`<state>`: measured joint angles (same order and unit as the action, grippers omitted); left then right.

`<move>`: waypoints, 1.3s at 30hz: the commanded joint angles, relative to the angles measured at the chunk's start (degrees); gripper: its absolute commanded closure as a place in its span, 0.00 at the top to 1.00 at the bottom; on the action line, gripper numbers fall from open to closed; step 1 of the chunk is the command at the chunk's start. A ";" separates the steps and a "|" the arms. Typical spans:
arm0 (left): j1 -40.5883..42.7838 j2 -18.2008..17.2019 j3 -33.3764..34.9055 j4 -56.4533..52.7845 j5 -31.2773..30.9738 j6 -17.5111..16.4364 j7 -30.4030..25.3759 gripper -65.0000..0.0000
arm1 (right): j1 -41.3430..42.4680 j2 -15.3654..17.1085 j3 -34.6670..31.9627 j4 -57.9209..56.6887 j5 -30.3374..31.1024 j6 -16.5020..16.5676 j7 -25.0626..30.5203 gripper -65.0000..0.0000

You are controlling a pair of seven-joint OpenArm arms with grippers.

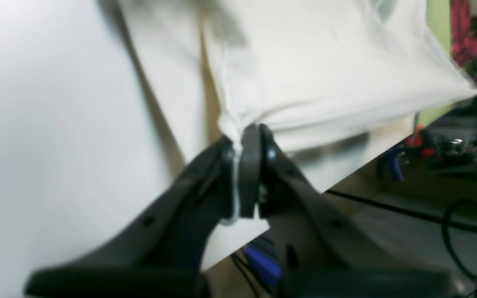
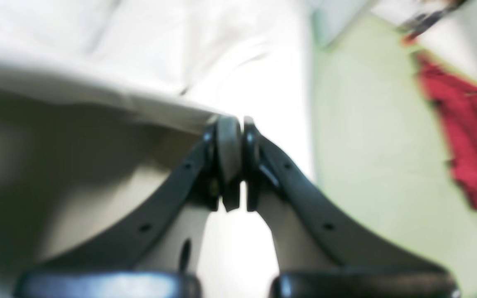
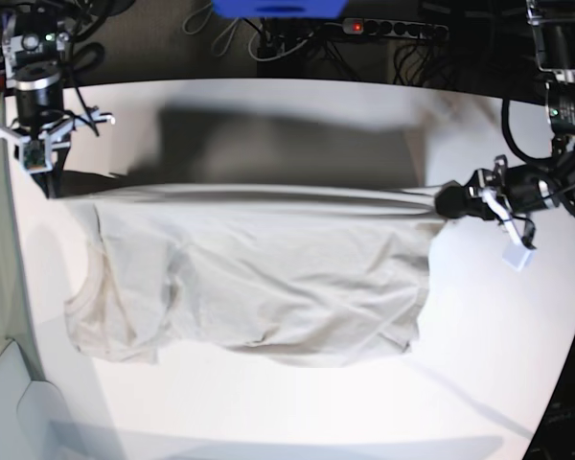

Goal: Layout the t-shirt on the table in an organized manner, then fold the t-shirt properly
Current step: 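Swing the shirt down and lay it flat with both grippers, then release the shirt and move both grippers to its hem corners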

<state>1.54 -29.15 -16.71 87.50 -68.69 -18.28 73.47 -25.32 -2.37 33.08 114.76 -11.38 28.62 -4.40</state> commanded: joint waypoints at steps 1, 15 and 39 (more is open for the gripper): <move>-1.06 -1.23 -1.27 1.33 -0.37 -0.05 -0.46 0.00 | 1.63 1.98 2.22 1.42 1.22 -1.50 1.99 0.00; 4.48 4.05 -7.60 4.94 -0.46 -0.31 0.15 0.00 | -7.69 -0.57 1.95 1.15 4.48 -1.41 1.99 0.00; 9.84 9.41 5.24 -4.21 31.19 -0.84 -0.46 0.00 | -17.45 -1.54 -4.64 -13.44 4.21 -1.41 -1.18 0.00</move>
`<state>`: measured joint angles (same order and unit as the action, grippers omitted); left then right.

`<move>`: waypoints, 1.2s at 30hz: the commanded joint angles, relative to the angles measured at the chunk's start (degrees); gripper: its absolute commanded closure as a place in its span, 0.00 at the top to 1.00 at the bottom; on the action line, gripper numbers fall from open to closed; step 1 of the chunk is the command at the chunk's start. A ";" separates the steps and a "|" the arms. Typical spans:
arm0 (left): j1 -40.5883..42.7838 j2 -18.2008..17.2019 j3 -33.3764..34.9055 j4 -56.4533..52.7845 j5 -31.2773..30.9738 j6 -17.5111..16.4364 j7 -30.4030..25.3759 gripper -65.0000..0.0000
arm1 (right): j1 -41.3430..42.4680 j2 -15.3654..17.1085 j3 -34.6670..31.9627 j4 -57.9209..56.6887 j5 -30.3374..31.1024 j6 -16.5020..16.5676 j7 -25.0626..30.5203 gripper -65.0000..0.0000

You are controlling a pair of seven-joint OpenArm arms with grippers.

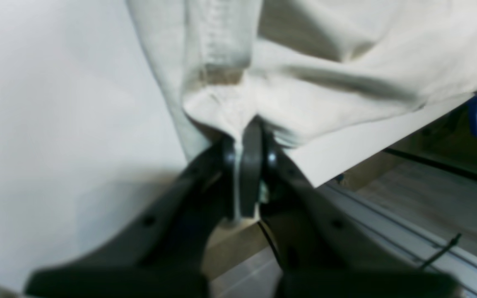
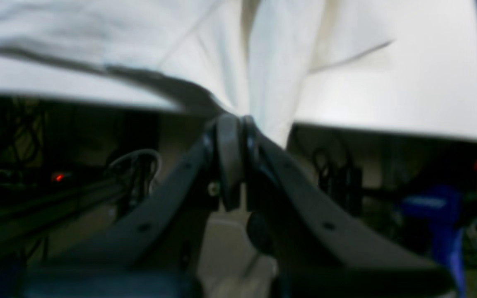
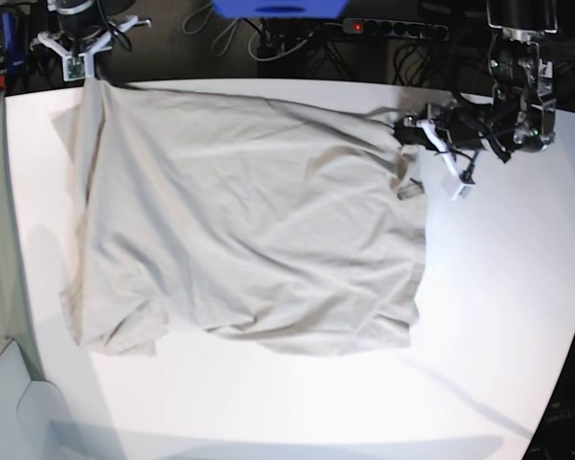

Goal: Layout the t-shirt on the table in an organized manner, then fold the t-shirt properly
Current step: 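Release the shirt and move both grippers to its hem corners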

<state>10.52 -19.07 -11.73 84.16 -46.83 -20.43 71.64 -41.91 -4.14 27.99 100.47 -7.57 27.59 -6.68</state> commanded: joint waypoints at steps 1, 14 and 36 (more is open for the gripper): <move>0.86 -0.84 0.25 -0.86 9.33 1.30 1.46 0.00 | -1.47 0.23 0.28 0.50 0.50 -0.39 1.27 0.00; 3.67 -6.29 -0.45 11.80 9.33 -3.44 1.99 0.46 | -1.12 -0.65 0.28 2.08 0.67 -0.39 1.80 0.17; 6.75 -4.01 -19.26 24.10 -2.18 -5.82 3.40 0.48 | 8.99 4.98 3.62 10.17 0.67 1.81 1.09 0.54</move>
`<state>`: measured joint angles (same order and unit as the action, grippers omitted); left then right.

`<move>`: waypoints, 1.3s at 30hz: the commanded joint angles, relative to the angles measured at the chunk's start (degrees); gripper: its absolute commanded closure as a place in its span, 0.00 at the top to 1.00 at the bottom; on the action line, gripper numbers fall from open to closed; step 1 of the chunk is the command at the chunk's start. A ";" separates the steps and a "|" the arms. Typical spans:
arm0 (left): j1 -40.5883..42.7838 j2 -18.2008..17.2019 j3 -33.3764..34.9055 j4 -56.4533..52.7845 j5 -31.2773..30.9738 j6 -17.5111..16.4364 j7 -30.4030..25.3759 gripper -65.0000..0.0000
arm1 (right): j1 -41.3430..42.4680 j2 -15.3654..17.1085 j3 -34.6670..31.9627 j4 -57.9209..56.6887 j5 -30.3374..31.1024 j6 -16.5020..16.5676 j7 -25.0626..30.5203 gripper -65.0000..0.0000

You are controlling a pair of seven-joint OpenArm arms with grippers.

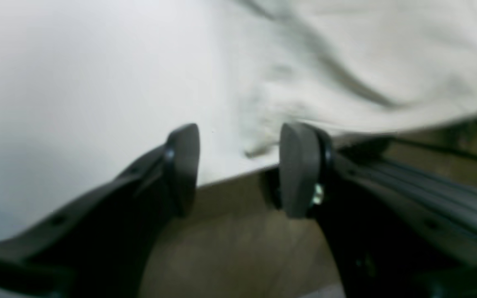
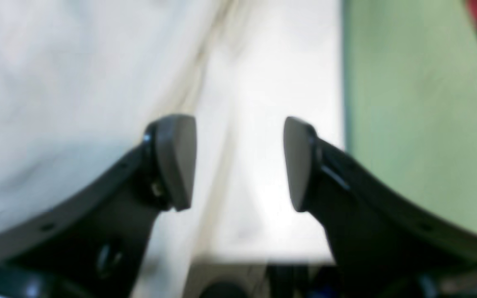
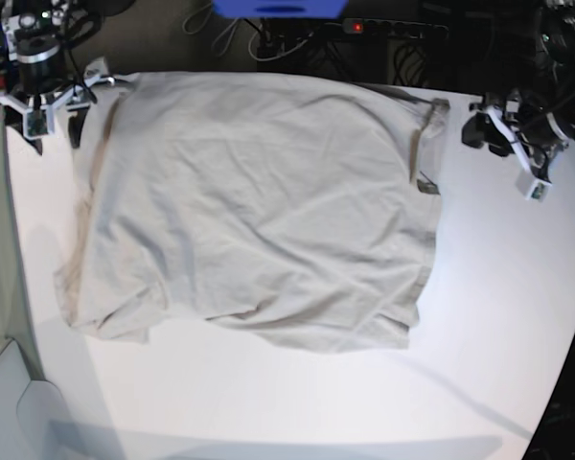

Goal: Layout the t-shirt on the table in an organized manner, then fold the t-shirt properly
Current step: 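Release the shirt and move both grippers to its hem corners, then grasp the hem corner with the right gripper and pull it outward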

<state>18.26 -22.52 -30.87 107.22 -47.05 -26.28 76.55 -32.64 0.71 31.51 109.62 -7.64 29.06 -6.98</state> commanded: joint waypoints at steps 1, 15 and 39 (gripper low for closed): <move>-2.57 0.41 -0.56 1.04 -2.58 0.13 -1.52 0.48 | 1.13 0.56 0.19 1.01 0.74 2.11 1.05 0.56; -31.23 25.12 9.82 -24.36 20.98 0.22 -8.38 0.47 | 30.67 8.83 -0.25 -8.92 0.47 10.94 -26.29 0.66; -24.99 14.83 -1.35 -32.45 40.41 -0.40 -16.99 0.47 | 53.52 13.49 -2.28 -36.61 0.47 10.94 -26.03 0.66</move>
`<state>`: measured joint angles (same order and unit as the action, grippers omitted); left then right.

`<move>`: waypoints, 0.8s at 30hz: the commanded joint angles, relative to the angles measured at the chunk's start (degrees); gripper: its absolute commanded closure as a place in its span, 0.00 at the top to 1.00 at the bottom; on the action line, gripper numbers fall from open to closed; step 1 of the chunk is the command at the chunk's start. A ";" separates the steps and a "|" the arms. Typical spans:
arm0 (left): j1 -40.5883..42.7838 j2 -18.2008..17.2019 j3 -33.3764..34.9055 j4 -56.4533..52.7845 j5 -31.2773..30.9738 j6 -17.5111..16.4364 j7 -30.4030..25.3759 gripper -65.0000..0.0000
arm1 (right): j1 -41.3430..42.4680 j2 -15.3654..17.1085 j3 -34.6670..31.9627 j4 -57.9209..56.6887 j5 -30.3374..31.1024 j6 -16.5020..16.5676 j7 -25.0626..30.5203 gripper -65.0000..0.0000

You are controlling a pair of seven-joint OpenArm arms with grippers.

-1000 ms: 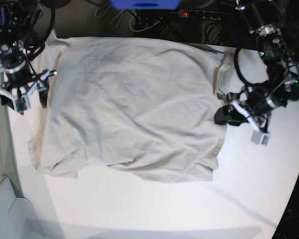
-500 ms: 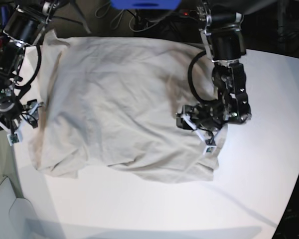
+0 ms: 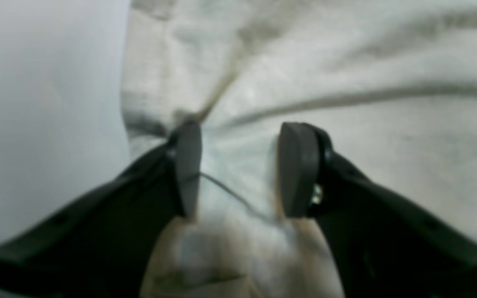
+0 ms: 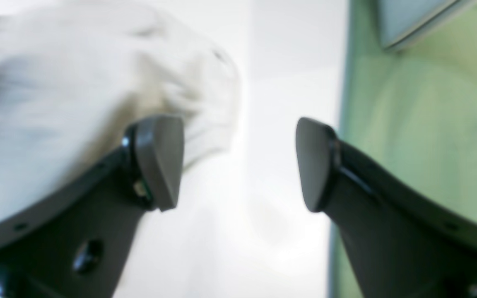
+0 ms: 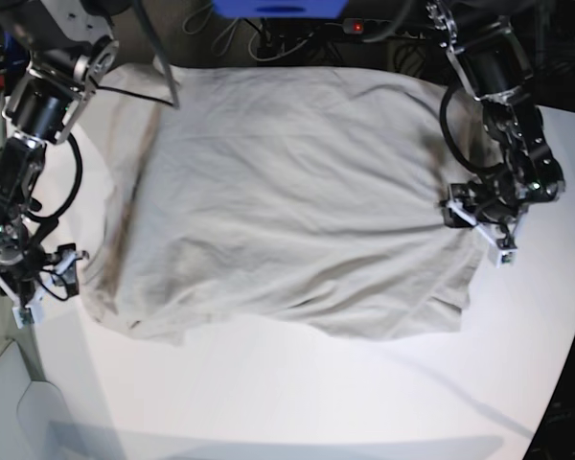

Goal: Layout the t-shirt on the table in an organized manner, then fold the t-shirt properly
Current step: 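Grasp the hem corner with the right gripper and pull it outward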

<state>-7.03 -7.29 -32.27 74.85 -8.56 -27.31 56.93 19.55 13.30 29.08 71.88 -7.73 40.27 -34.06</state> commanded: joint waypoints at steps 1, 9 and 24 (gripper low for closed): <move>0.83 -0.40 -0.48 -0.08 1.92 0.63 2.63 0.47 | 2.47 1.16 0.15 -0.71 0.56 -0.27 1.05 0.66; 1.71 -0.23 -4.26 7.66 1.92 0.54 6.50 0.47 | 5.55 1.86 -4.69 -7.57 0.65 -0.27 1.23 0.66; 1.80 0.56 -4.78 11.96 1.92 0.54 7.91 0.47 | 12.76 3.18 -13.21 -27.52 0.56 -0.27 17.58 0.65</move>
<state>-4.49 -6.35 -36.99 85.82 -6.20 -26.83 65.56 30.46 15.20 15.62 42.98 -8.05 40.14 -18.02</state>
